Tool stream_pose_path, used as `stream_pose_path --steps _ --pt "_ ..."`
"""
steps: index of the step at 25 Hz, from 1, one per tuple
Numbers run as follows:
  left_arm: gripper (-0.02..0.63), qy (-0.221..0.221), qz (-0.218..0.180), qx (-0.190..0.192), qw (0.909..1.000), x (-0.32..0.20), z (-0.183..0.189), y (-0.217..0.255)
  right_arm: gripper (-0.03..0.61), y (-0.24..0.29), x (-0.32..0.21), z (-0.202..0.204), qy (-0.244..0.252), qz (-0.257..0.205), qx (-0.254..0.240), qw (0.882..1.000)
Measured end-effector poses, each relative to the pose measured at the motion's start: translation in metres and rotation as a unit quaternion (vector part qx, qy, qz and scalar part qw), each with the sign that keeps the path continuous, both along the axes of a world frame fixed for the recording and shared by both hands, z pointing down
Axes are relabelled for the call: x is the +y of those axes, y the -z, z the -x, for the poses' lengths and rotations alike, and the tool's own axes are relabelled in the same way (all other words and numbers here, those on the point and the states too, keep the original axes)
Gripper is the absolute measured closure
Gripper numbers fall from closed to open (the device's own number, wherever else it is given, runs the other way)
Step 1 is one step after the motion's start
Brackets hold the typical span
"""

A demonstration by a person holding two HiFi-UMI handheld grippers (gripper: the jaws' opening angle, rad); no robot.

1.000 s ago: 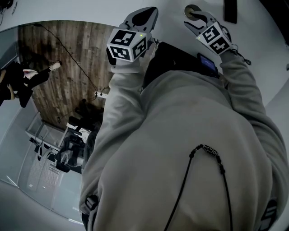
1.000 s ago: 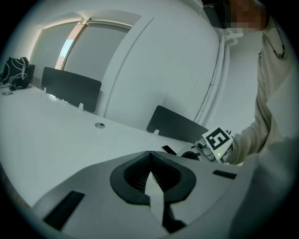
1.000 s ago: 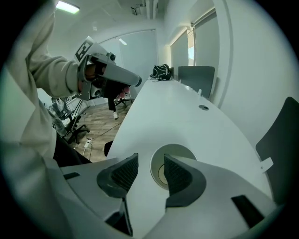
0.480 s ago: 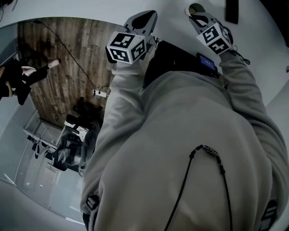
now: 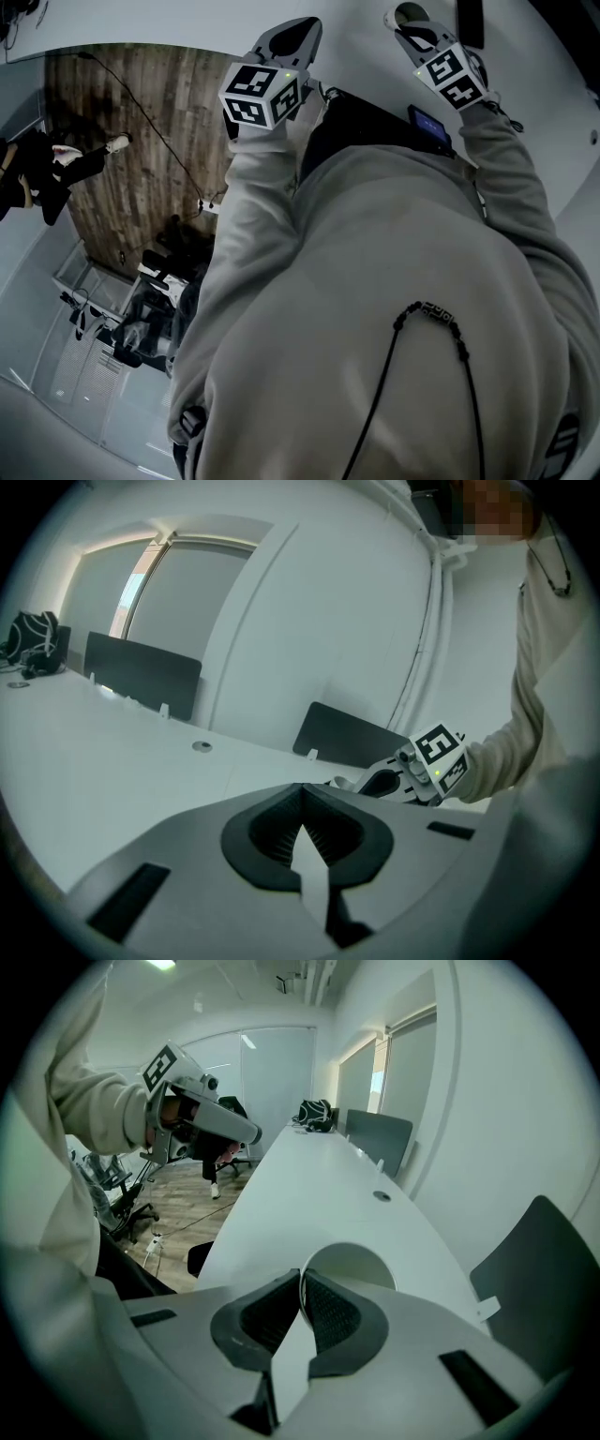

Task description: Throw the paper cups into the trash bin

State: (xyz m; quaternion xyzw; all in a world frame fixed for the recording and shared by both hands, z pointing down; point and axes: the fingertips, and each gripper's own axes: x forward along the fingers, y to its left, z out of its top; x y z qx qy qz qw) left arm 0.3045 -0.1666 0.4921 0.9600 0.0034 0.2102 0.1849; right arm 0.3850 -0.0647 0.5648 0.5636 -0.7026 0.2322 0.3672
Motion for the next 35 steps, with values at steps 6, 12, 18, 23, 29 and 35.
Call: stream_pose_path --steps 6,12,18,23,29,35 --pt "0.618 -0.008 -0.056 0.058 0.9967 -0.023 -0.025 0.067 0.54 0.087 -0.019 -0.034 -0.023 -0.072 0.048 0.996" --pt "0.618 -0.04 -0.138 0.142 0.9793 -0.03 -0.067 0.169 0.54 0.227 -0.027 -0.072 -0.053 -0.173 0.086 0.98" --pt "0.618 -0.035 -0.167 0.16 0.9722 -0.03 -0.104 0.197 0.54 0.28 -0.013 -0.105 -0.073 -0.207 0.112 0.969" --pt "0.62 -0.042 -0.163 0.168 0.9714 -0.015 -0.119 0.221 0.541 0.292 0.0 -0.104 -0.071 -0.22 0.1 0.968" --pt "0.618 -0.057 -0.183 0.16 0.9682 -0.003 -0.122 0.224 0.541 0.283 0.01 -0.109 -0.08 -0.217 0.083 0.969" --pt "0.618 -0.075 -0.192 0.153 0.9665 -0.004 -0.129 0.224 0.541 0.271 0.011 -0.121 -0.085 -0.198 0.073 0.974"
